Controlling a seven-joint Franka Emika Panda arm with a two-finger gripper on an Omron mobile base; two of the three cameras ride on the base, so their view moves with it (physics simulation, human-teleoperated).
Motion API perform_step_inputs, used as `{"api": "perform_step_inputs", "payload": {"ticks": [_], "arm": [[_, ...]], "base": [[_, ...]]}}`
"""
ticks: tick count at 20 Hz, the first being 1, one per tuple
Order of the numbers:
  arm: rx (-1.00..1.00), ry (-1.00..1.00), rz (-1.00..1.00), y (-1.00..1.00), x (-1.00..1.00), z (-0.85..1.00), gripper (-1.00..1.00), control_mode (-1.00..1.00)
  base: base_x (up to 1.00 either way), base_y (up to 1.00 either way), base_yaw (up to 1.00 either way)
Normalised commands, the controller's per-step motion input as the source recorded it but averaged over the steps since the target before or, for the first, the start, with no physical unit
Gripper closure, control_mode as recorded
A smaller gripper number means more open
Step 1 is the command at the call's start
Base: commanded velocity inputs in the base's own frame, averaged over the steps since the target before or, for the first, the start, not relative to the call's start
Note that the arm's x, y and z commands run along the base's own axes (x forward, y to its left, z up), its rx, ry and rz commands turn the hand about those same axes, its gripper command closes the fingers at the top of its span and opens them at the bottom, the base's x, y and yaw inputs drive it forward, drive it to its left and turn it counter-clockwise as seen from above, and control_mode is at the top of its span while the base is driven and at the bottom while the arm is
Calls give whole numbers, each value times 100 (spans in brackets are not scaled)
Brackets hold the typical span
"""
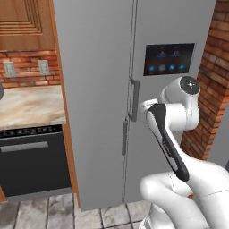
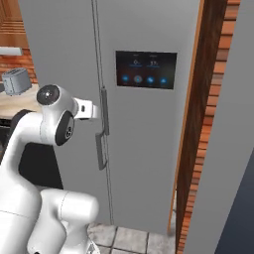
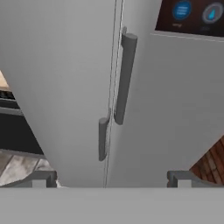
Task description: Take the cakes from the fridge and place them on the empty tray on the dining counter.
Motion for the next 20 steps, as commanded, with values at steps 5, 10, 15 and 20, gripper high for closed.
{"api": "perform_step_inputs", "payload": {"ticks": [5, 10, 15, 20], "arm": [[4, 1, 0, -11, 43, -4, -100, -100], [3, 0, 0, -7, 33, -3, -100, -100], [0, -1, 0, 0, 32, -19, -100, -100], [0, 0, -1, 0, 38, -18, -100, -100]], "base": [[0, 0, 0], [0, 0, 0], [0, 0, 0], [0, 0, 0]]}}
